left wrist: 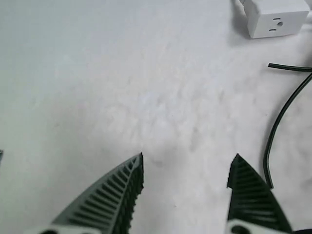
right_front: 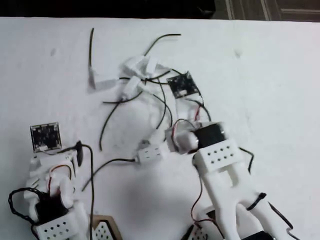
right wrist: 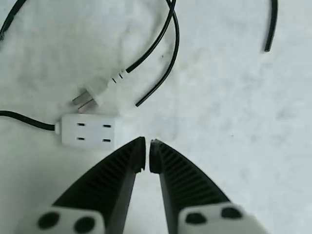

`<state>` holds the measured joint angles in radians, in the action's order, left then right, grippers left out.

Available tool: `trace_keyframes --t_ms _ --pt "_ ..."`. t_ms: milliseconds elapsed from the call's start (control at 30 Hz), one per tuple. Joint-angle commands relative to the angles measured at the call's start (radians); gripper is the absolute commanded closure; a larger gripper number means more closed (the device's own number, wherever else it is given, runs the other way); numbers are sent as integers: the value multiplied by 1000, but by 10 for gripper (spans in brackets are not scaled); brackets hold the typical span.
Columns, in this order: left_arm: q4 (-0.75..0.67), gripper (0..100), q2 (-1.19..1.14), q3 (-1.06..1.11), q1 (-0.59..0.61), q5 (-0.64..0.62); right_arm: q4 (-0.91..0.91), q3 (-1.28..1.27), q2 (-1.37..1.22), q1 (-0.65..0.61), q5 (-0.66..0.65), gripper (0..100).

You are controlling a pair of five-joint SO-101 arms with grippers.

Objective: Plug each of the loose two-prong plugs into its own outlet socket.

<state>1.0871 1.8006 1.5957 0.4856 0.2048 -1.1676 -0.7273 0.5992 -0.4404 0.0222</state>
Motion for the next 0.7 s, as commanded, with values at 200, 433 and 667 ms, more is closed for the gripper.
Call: trace_keyframes --t_ms 200,433,667 --pt "-20 714 10 -2 4 11 1 170 -257 -268 304 888" --pt "-18 714 10 -2 4 12 -1 376 -544 -268 443 897" --pt "-18 714 10 -2 4 12 -1 506 -710 -239 509 897"
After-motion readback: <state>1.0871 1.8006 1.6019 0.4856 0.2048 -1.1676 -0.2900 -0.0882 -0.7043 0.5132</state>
